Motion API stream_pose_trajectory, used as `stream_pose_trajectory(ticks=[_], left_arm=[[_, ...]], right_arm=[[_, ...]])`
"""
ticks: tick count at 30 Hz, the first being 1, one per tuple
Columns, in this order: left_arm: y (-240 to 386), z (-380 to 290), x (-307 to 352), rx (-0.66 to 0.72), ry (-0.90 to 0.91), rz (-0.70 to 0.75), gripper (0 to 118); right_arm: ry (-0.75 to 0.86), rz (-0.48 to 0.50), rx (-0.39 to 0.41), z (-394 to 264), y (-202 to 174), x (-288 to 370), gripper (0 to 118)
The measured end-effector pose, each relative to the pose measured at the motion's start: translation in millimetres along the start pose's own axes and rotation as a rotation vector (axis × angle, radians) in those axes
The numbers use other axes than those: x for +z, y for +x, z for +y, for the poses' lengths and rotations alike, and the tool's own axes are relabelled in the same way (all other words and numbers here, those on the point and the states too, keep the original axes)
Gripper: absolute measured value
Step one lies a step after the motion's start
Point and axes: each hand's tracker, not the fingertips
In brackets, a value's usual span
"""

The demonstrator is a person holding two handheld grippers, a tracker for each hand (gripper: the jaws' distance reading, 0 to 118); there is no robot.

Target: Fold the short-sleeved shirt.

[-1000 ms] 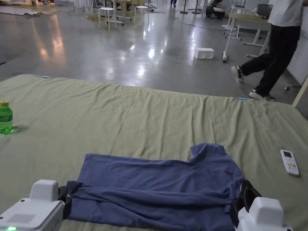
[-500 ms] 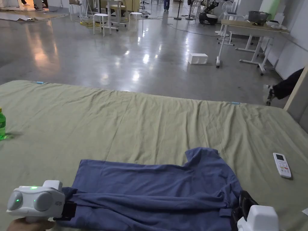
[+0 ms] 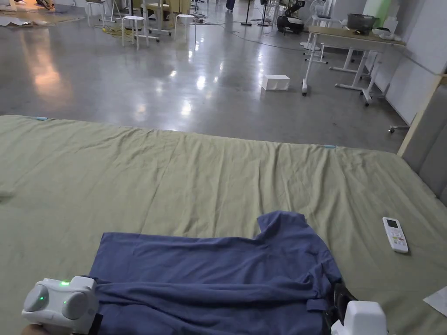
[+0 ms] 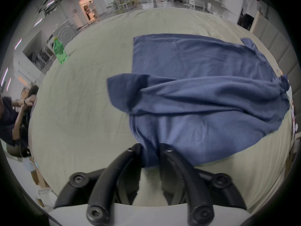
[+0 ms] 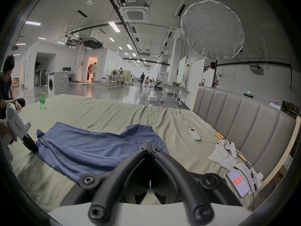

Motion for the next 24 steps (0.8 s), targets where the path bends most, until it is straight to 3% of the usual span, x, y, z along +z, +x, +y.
stream_pose_trajectory(ticks=[5, 8, 9, 10, 11, 12, 13, 16, 19, 24], left_arm=[[0, 2, 8, -0.027, 0.006, 0.007, 6], [-4, -9, 23, -0.013, 0.049, -0.023, 6], [-6, -13, 27, 0.000, 0.067, -0.021, 6], [-20, -14, 13, 0.011, 0.086, -0.018, 6], [-23, -17, 15, 0.018, 0.103, -0.031, 6], [-26, -20, 19, 0.029, 0.110, -0.040, 6], [-29, -22, 21, 0.040, 0.120, -0.042, 6], [-34, -26, 27, 0.059, 0.161, -0.044, 6], [-37, -29, 24, 0.055, 0.171, -0.044, 6], [-29, -35, 30, 0.046, 0.163, -0.043, 6]], right_arm=[[-0.047, -0.011, -0.001, -5, 9, -9, 1], [-0.134, -0.026, 0.043, -9, 27, -28, 1], [-0.185, -0.027, 0.055, -11, 35, -38, 5], [-0.250, -0.023, 0.059, -13, 43, -48, 17], [-0.307, -0.009, 0.053, -15, 51, -59, 41], [-0.393, 0.024, 0.000, -20, 62, -70, 53], [-0.481, 0.087, -0.066, -26, 70, -81, 58], [-0.599, 0.045, -0.068, -38, 85, -106, 61], [-0.642, 0.073, -0.048, -59, 96, -129, 68], [-0.704, 0.125, -0.076, -64, 88, -146, 68]])
